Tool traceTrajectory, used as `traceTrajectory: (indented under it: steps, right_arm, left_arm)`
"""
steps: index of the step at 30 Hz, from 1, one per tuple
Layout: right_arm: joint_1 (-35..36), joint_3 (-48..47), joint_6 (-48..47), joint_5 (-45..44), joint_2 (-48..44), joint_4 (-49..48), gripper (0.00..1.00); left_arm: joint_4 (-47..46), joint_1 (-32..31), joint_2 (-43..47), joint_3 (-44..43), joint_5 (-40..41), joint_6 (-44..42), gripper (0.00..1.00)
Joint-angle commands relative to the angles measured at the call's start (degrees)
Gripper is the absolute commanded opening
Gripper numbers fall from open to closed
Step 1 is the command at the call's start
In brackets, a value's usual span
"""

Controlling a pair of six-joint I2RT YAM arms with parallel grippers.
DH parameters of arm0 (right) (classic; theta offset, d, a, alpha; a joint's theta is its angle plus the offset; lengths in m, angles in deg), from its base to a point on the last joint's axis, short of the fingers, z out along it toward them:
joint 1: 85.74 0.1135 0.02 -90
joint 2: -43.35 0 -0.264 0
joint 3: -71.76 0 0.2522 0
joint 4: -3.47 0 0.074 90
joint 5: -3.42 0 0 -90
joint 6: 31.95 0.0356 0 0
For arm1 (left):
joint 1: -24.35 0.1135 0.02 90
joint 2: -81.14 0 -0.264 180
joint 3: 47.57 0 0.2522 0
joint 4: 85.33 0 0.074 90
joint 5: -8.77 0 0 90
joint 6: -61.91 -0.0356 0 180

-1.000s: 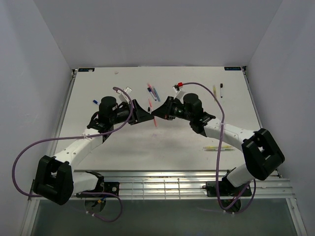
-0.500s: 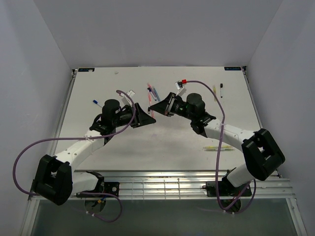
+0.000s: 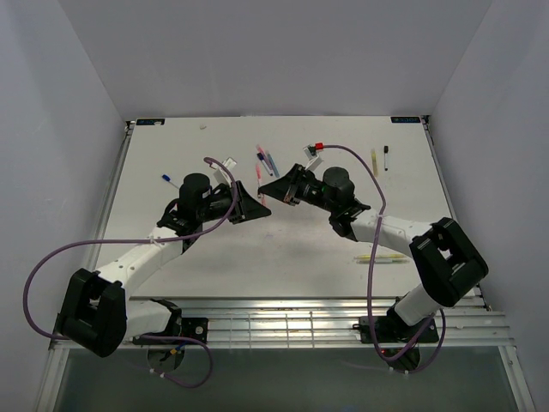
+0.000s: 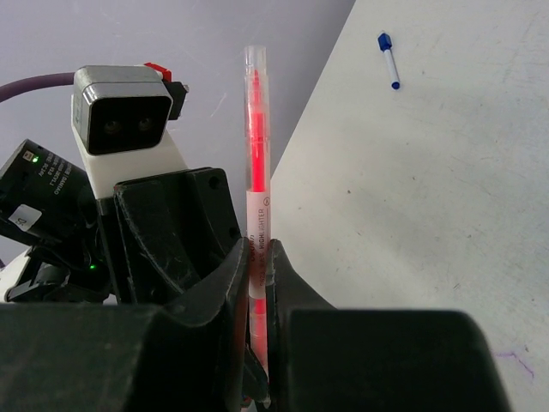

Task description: Open the pen caps

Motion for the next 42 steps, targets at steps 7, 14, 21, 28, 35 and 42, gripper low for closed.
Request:
traceTrajectory:
  steps: [7,14,21,28,35,42]
  right_arm:
    - [0.7,1.3,3.1,1.7,1.1,-9.4,0.08]
    - [1.7,-8.7,-10.0,-5.8,-0.2,19.8,0.08]
    - [11.2,-35.9,-27.0,-41.3,9.5,57.2,0.08]
    - [9.3,-45.7,-27.6,-36.7,15.2,57.4,0.08]
    - [-1.3,-38.4,-15.3,-2.6,13.7,34.4,0.08]
    - [-9.9,-26.1,-3.6,13.9,12.1,14.5,0.08]
  left_arm:
    - [-0.2,-0.2,0.0,-0.8,-0.3,0.1,0.03]
    - [17.7,-0.2,-1.5,-5.5,15.0,-4.1,0.00]
    - [28.5,-5.9,-1.0,-12.6,48.3,-4.8,0.00]
    - [9.8,-7.4,3.2,-2.5,33.7,-6.3,0.00]
    - [-6.4,-7.2,7.2,7.3,17.5,-7.8,0.00]
    - [-4.1,-7.1,7.3,6.9,16.9,-10.5,0.00]
